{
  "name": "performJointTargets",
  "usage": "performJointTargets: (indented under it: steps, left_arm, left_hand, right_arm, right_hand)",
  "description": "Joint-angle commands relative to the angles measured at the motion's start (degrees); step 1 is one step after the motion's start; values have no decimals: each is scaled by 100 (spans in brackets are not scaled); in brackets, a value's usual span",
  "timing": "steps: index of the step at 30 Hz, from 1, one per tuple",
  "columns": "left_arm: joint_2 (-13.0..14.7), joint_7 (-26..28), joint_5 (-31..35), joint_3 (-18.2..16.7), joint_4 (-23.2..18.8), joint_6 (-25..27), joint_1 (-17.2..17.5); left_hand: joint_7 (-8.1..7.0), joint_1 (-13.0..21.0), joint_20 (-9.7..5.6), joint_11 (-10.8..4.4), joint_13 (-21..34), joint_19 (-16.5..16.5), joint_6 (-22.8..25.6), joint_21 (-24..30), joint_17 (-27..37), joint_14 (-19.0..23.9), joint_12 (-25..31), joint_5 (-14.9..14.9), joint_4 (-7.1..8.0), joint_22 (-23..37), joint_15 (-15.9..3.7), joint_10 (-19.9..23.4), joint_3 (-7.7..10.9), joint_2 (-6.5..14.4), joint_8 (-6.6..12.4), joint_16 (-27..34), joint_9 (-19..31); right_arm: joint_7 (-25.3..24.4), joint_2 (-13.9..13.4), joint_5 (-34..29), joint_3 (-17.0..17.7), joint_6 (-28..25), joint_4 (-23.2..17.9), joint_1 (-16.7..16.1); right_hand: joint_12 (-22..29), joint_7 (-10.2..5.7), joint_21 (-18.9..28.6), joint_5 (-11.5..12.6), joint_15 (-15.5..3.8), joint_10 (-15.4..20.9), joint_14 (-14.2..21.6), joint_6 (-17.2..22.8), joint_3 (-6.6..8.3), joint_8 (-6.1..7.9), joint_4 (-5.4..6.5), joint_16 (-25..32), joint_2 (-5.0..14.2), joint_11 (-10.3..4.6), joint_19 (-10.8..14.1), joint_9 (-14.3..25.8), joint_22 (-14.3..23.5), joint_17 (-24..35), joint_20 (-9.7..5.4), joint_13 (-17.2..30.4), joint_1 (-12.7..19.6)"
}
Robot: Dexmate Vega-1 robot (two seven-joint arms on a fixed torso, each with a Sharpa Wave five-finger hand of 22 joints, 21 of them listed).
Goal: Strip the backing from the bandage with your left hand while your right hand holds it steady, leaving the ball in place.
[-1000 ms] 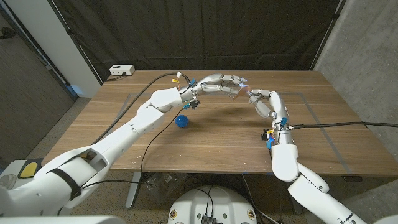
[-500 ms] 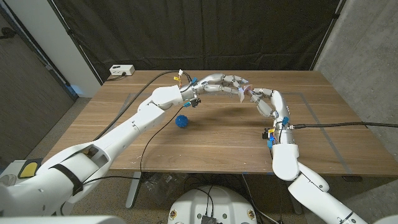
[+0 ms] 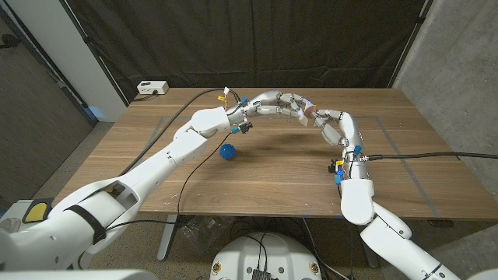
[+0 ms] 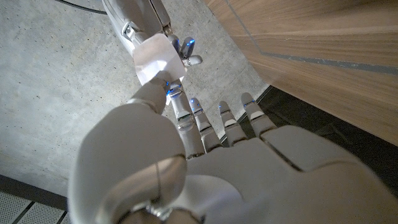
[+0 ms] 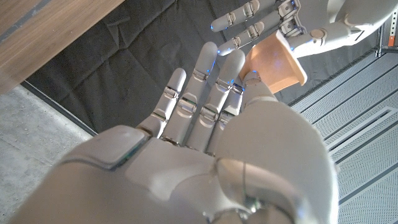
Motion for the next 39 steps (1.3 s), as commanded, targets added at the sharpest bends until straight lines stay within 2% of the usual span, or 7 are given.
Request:
performJointTargets:
  steps: [1,7,10,20,33,39]
  left_arm:
    - [-26,243,114,-48,13,-130,73]
    - [-40,90,79,-14,133,-282,20]
    - [-36,196,120,-56,115,-391,78]
    - [-20,1028,521,-307,-98,-789,427]
    - [90,1380,722,-431,-353,-971,627]
    - [197,1587,848,-531,-582,-1004,789]
  left_hand:
    - [4,112,-51,-29,22,117,66,52,6,75,46,-22,-5,14,-389,87,76,15,67,9,56]
    - [138,221,-118,-31,29,66,140,48,-5,-3,20,17,-43,10,-451,-2,131,47,162,-59,129]
    - [162,247,-130,-38,30,53,161,46,-11,-15,19,36,-56,9,-456,-12,144,40,187,-76,148]
    - [69,242,-152,-37,40,56,165,62,-11,29,51,61,-33,5,-500,22,131,10,237,-81,203]
    - [-8,219,-195,-43,59,42,181,72,0,31,62,73,-2,0,-526,-21,101,-13,276,-99,230]
    - [53,245,-214,-45,70,48,235,83,-4,44,80,86,-18,-3,-542,-17,102,-33,281,-111,190]
  right_arm:
    - [-27,26,5,-17,-4,17,32]
    - [-121,114,76,-9,73,82,54]
    - [-187,183,132,-2,128,130,67]
    - [-408,392,192,-16,201,289,124]
    - [-543,494,197,-34,248,363,171]
    - [-662,545,168,-17,277,379,151]
  right_hand:
    - [44,-149,54,29,-638,73,67,196,-15,39,-10,-16,27,22,-21,19,12,21,-411,5,52]
    - [40,-135,80,31,-636,76,86,207,-19,37,-11,-24,25,25,-14,16,6,37,-409,-6,56]
    - [41,-124,90,31,-634,88,96,215,-21,35,-12,-24,23,37,-10,9,4,44,-399,-13,57]
    - [61,-78,138,33,-628,140,154,254,-33,31,-27,1,13,65,4,-9,-1,91,-376,-14,75]
    - [67,-35,201,34,-624,190,186,287,-43,20,-48,18,6,126,15,-31,-3,144,-340,-34,103]
    - [75,-32,218,36,-631,179,188,281,-39,15,-60,10,10,107,4,-29,-5,146,-347,-12,124]
